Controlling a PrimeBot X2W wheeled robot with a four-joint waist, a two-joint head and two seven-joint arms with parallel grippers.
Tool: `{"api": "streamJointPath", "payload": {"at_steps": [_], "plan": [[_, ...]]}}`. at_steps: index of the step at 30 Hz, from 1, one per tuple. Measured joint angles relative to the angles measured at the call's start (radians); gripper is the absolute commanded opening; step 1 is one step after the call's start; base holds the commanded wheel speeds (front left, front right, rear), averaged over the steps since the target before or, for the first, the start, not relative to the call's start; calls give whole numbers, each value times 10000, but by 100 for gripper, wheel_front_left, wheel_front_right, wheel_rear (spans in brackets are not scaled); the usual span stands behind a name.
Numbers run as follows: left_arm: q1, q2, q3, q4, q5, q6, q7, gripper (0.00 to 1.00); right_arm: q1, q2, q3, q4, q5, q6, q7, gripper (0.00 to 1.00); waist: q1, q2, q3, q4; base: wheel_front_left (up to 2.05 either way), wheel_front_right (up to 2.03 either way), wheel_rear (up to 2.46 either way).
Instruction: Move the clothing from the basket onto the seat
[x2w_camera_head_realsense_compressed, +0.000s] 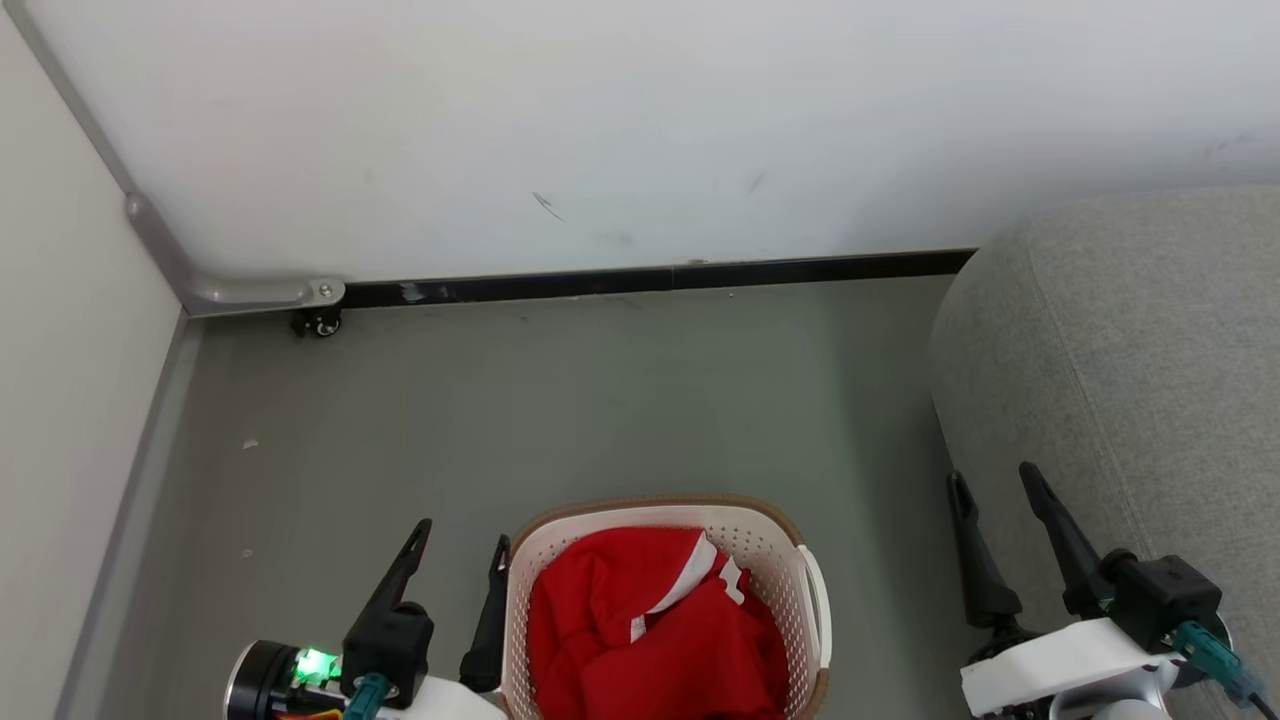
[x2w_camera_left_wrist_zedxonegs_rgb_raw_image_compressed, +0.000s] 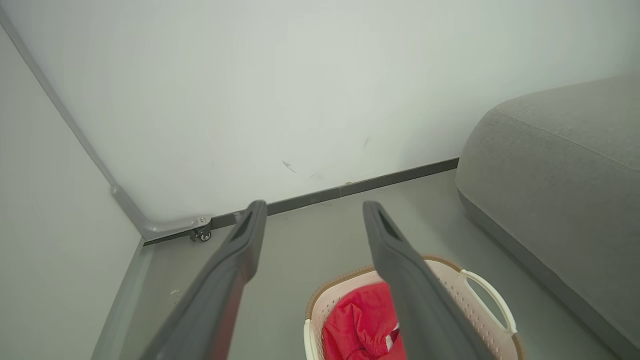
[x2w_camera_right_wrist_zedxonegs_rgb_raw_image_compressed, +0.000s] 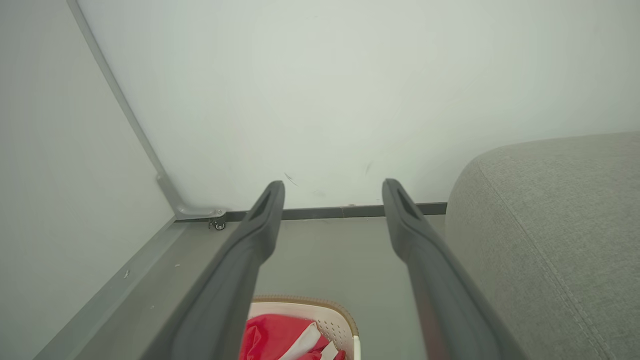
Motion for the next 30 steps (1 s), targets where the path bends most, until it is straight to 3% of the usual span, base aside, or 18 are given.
{"api": "streamJointPath", "payload": {"at_steps": [18,30], "plan": [[-1378,-117,-865,945,313,-683,0,100,5,10,13,-477,35,0,-65,100,0,1,1208,-426,0,0,0],[-2365,-194,-1078,1695,623,-769,0,100,-77,27,79,-1011,199,0,-96,100,0,0,2390,-849,0,0,0]]}}
